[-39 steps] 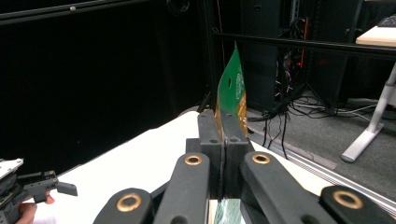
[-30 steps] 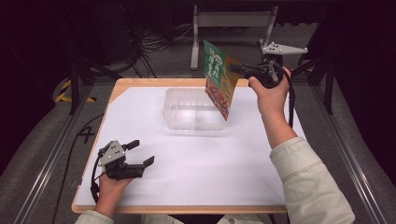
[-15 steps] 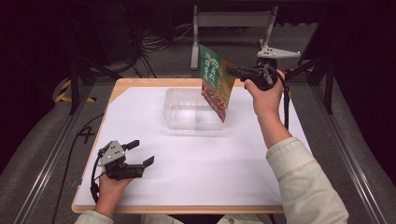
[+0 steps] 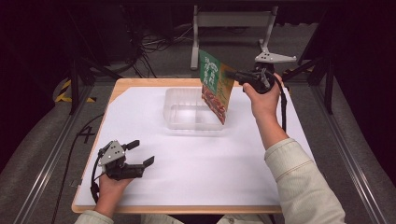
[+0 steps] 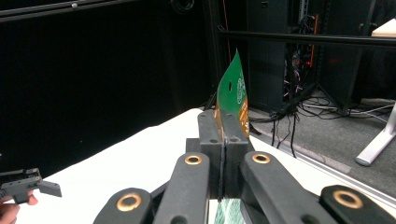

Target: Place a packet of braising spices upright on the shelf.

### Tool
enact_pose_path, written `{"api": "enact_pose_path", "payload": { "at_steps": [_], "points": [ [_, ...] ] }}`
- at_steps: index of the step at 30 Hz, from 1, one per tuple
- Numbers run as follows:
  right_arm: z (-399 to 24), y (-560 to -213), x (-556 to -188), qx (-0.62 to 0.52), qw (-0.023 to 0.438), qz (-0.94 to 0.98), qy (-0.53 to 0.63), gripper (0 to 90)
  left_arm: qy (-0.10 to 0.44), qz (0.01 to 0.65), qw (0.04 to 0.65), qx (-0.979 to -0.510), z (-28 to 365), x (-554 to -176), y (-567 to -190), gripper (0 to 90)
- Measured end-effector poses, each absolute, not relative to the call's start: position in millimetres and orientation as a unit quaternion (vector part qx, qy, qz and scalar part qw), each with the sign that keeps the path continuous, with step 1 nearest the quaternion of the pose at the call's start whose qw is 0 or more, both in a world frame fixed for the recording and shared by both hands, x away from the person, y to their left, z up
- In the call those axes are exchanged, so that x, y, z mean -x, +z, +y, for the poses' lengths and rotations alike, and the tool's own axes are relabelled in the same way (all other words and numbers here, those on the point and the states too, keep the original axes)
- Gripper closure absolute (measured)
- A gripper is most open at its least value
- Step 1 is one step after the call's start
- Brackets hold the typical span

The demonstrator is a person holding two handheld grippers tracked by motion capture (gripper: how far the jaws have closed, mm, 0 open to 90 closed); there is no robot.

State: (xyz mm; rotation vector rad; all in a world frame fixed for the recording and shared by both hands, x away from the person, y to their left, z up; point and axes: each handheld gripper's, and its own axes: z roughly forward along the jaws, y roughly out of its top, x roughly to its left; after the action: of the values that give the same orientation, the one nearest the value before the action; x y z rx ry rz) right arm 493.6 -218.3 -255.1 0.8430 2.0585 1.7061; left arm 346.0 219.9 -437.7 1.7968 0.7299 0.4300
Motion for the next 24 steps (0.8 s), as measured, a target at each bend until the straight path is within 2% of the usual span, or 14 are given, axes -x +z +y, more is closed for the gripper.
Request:
{"api": "enact_pose_path", "payload": {
  "at_steps": [12, 24],
  "points": [
    [-216, -261, -502, -0.298, 0.172, 0.713, 0.611, 90.0, 0.179, 0.31, 0.547, -0.757, 220, -346, -438, 14.1],
    [-215, -267, -507, -0.301, 0.196, 0.717, 0.597, 90.0, 0.182, 0.309, 0.547, -0.757, 221, -346, -438, 14.1]
  ]
}}
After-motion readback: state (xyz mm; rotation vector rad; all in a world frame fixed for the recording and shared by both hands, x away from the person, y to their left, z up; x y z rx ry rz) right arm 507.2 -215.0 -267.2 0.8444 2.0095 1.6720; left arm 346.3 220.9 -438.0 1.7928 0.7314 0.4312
